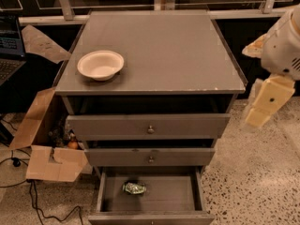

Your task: Pick green can from bottom drawer and place on counter

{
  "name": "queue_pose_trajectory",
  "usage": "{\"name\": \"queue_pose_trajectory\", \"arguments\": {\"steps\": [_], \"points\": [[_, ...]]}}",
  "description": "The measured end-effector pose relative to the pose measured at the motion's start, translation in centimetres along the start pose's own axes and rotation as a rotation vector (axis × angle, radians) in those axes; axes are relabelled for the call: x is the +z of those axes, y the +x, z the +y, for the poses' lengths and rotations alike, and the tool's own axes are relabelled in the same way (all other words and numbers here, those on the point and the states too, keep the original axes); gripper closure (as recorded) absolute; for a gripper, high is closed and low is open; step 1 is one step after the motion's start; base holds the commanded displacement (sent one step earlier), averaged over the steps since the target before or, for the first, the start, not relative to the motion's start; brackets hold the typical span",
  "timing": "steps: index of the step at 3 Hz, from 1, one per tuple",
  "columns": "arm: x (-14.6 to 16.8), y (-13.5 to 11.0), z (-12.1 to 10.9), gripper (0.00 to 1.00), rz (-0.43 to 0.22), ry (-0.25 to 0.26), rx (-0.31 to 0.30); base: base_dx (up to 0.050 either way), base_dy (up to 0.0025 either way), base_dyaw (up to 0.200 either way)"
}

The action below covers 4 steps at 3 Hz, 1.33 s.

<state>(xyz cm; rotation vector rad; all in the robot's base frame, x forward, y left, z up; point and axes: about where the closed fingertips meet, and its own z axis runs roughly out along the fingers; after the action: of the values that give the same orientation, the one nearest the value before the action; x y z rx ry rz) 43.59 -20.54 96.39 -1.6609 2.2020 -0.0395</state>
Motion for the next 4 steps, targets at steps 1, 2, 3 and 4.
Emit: {"name": "queue_pose_trajectory", "arguments": {"steps": [1, 2, 3, 4], "points": [[3.9, -1.5, 3.1, 0.0, -0.142, -0.033, 0.118, 0.0, 0.0, 0.0], [8.1, -3.8, 5.1, 0.0, -0.259, -0.052, 0.219, 0.0, 0.0, 0.0], [11.6, -6.7, 4.6, 0.0, -0.343, -0.034, 0.24, 0.0, 0.0, 0.0], [14.7, -8.7, 4.1, 0.0, -0.372, -0.058, 0.199, 0.0, 0.0, 0.0]]}}
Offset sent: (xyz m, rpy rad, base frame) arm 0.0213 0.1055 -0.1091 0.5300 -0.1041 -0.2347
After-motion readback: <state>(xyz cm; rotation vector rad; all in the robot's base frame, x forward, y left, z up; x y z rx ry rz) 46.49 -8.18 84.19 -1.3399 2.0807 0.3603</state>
